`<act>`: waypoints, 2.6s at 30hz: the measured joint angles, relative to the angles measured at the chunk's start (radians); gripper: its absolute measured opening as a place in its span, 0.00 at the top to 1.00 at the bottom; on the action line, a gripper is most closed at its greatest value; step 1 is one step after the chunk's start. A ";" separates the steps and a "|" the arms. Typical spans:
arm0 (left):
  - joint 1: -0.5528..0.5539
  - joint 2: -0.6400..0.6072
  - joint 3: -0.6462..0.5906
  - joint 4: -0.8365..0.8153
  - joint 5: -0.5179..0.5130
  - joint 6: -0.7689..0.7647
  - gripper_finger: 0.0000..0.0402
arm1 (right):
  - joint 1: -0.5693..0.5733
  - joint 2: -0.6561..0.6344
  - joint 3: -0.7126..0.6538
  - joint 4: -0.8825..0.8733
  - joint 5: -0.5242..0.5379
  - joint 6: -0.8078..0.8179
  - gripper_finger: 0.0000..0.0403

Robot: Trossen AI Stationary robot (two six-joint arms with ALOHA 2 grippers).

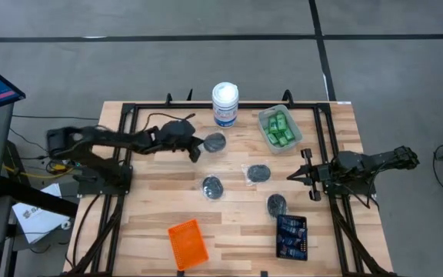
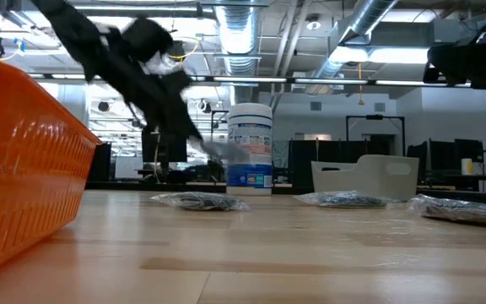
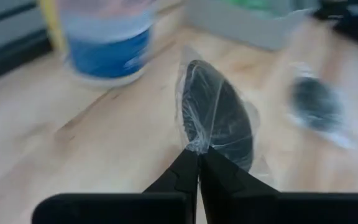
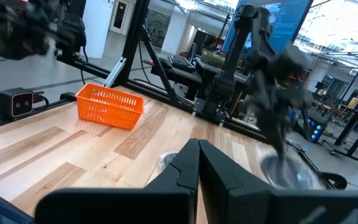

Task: Pick & Place Travel size toiletries
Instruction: Put the black scrub pad into the orange basket

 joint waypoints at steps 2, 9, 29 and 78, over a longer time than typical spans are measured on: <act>-0.056 -0.097 0.000 -0.066 0.001 0.017 1.00 | 0.000 0.000 0.000 0.000 -0.001 0.000 1.00; -0.331 -0.419 0.000 -0.340 0.053 0.006 1.00 | 0.000 0.000 0.000 0.000 -0.001 0.000 1.00; -1.038 -0.284 0.000 -0.445 -0.079 -0.149 1.00 | 0.000 0.000 0.000 0.000 -0.001 0.000 1.00; -1.011 -0.142 0.000 -0.241 -0.011 -0.067 0.57 | 0.000 0.000 0.000 0.000 -0.001 0.000 1.00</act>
